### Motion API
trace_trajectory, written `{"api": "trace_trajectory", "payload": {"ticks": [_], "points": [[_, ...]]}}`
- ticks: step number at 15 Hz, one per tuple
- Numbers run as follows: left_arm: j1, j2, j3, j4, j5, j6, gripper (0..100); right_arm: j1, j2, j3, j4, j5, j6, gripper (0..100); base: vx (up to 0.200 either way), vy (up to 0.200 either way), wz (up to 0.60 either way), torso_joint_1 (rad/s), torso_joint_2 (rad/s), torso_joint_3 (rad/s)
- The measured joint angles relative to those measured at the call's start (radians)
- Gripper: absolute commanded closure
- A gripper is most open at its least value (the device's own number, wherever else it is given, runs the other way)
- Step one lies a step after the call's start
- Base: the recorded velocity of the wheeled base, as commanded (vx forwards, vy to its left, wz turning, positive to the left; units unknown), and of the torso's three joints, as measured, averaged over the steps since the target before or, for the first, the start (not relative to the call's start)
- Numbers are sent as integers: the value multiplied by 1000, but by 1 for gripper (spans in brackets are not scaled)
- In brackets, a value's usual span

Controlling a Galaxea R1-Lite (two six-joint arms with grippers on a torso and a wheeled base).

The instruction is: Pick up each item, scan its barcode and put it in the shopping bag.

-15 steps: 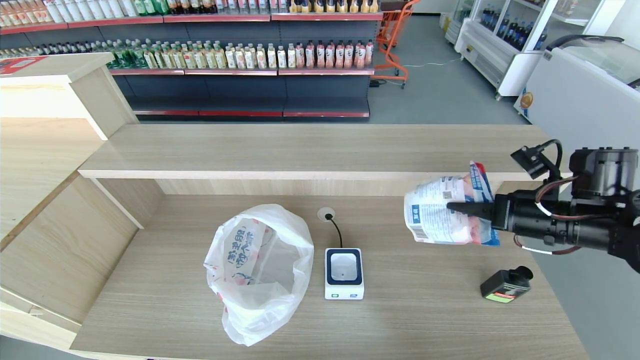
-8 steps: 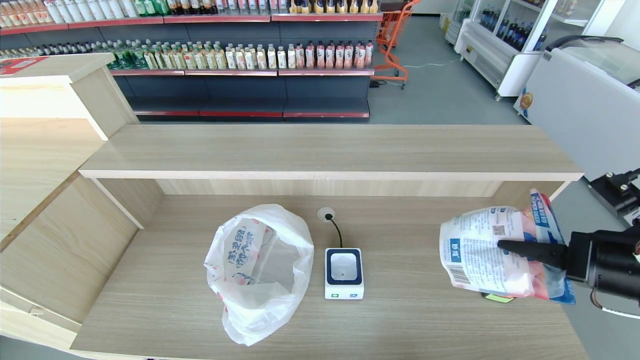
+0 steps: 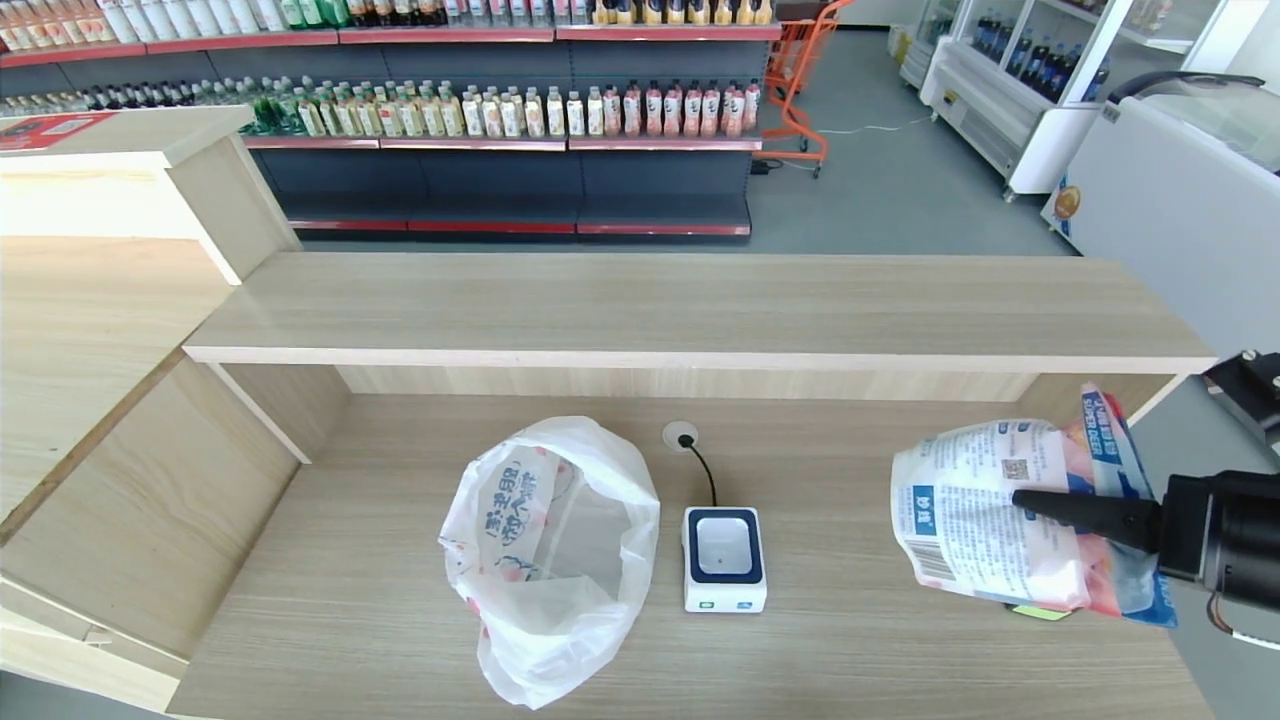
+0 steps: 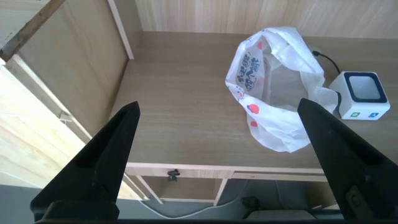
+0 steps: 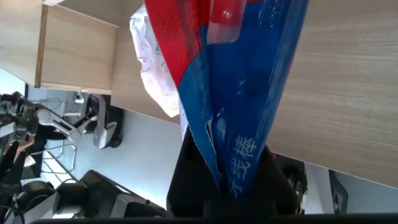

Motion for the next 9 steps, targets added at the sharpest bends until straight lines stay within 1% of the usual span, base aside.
{"api": "trace_trajectory", "payload": {"ticks": [1,3,5,9], "points": [[1,0,0,0,0,5,0,-1,0,0,1,0,0,100,0,200,0,-12,-12,7],[1,0,0,0,0,6,0,1,3,0,18,-1,-1,100,0,0,0,0,0,0],[1,0,0,0,0,3,0,15,8,-6,65,0,-6,100,0,0,0,0,0,0],[1,0,0,0,-1,2,0,77,81,-33,103,-3,-48,100,0,0,0,0,0,0]]}}
